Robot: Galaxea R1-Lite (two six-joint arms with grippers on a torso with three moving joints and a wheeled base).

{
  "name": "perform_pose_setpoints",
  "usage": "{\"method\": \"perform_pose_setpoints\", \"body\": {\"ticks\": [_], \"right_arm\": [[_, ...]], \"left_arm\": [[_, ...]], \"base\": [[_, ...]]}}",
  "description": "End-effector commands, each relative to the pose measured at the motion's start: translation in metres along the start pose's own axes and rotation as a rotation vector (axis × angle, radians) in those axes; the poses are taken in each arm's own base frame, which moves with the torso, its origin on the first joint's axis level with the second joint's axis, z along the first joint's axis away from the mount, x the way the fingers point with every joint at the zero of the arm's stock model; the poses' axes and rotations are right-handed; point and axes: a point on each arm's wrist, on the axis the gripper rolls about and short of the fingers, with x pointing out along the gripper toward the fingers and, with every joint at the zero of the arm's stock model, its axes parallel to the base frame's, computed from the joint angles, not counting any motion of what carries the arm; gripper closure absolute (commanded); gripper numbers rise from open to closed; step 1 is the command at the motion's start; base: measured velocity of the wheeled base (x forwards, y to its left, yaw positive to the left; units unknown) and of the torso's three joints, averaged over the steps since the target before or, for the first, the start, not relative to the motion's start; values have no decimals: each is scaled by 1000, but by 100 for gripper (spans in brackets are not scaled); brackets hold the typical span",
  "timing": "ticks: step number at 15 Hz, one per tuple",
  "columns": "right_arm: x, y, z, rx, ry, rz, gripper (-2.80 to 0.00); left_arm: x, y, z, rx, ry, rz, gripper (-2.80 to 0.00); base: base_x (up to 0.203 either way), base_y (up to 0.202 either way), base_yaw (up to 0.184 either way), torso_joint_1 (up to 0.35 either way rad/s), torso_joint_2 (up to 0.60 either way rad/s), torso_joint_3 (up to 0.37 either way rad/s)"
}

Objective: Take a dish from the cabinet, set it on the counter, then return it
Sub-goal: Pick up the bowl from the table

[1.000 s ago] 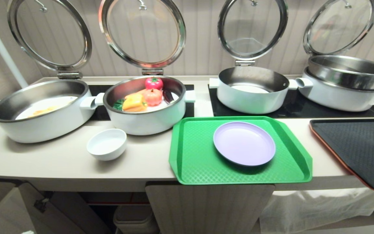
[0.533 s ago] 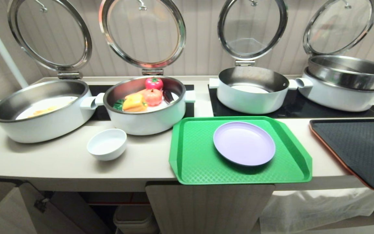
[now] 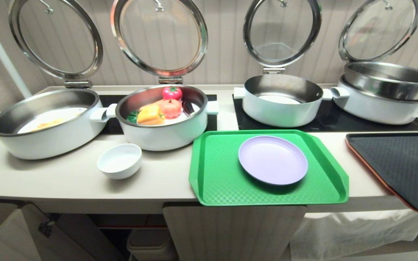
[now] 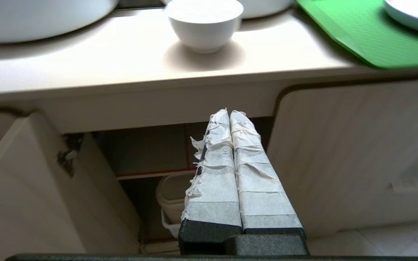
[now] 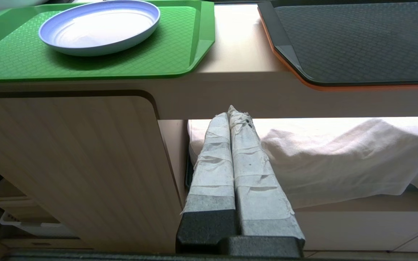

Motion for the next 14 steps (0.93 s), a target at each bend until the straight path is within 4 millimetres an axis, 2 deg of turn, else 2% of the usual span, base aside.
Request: {"method": "perform_pose_setpoints", "body": {"ticks": [1, 5, 14], "right_arm": [[0, 0, 0, 0, 0, 0, 0], [0, 0, 0, 0, 2, 0, 0], [0, 0, 0, 0, 1, 0, 0]], "left_arm": [[-4, 0, 0, 4, -46, 5, 0], [-1, 1, -7, 150, -43, 64, 0], [0, 1, -8, 89, -37, 60, 0]], "base": [[0, 0, 0, 0, 0, 0], [0, 0, 0, 0, 0, 0], [0, 0, 0, 0, 0, 0]]}}
